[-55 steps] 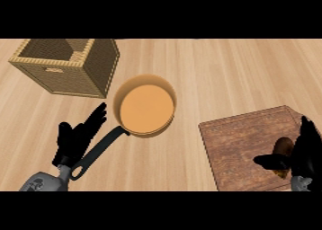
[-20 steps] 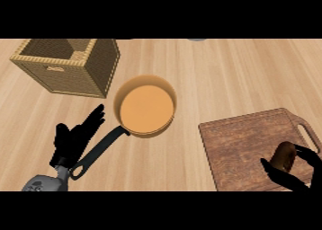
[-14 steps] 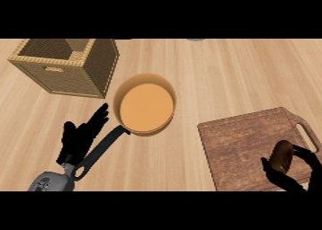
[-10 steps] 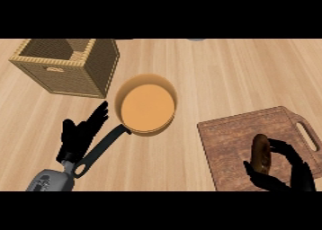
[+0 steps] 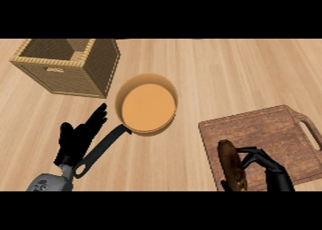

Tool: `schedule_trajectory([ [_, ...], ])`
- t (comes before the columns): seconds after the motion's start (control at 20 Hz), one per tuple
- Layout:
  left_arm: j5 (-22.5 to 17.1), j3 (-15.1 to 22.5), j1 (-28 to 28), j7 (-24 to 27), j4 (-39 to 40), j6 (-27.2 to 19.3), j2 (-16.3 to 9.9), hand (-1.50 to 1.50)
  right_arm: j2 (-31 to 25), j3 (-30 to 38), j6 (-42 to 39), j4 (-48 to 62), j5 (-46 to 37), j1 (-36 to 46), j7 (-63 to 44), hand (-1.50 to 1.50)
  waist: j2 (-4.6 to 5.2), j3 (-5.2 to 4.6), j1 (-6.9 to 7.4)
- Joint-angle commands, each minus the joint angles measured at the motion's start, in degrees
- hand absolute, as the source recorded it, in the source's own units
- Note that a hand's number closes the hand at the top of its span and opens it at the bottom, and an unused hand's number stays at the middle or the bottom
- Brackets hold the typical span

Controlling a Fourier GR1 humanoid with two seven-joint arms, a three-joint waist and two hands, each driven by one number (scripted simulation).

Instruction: Pick the sweet potato from the cutting board and place it in the pot

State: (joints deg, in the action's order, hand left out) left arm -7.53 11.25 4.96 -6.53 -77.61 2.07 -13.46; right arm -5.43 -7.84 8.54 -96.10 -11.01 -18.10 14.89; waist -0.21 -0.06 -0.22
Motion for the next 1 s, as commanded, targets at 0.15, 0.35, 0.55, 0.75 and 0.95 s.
schedule_trajectory([
  [0.15,1.6,-2.1,1.3,2.6,4.5,1.1,1.0,0.0,-0.8,-4.6,3.3,-11.6,-8.6,-4.0,-3.2,1.5,0.19,0.02,-0.19],
  [0.35,0.8,-2.1,-0.1,0.9,1.5,2.5,0.2,0.0,-1.7,-7.3,5.9,-19.8,-17.7,-4.0,-10.5,1.5,0.16,-0.01,-0.03],
  [0.55,0.7,-1.1,-5.3,-0.7,-6.1,2.1,0.2,0.0,-1.7,-11.1,5.7,-27.9,-26.3,-4.1,-18.8,1.5,-0.01,-0.01,0.46],
  [0.75,1.5,-2.6,-1.1,-0.9,-1.6,2.4,0.6,0.0,-0.2,-14.0,-0.2,-32.7,-34.7,4.8,-33.1,1.5,0.17,-0.02,0.35],
  [0.95,0.5,-4.7,1.5,-1.0,0.8,3.7,-0.5,0.0,3.0,-16.7,-8.2,-35.4,-43.2,17.1,-47.8,1.5,0.22,-0.13,0.63],
])
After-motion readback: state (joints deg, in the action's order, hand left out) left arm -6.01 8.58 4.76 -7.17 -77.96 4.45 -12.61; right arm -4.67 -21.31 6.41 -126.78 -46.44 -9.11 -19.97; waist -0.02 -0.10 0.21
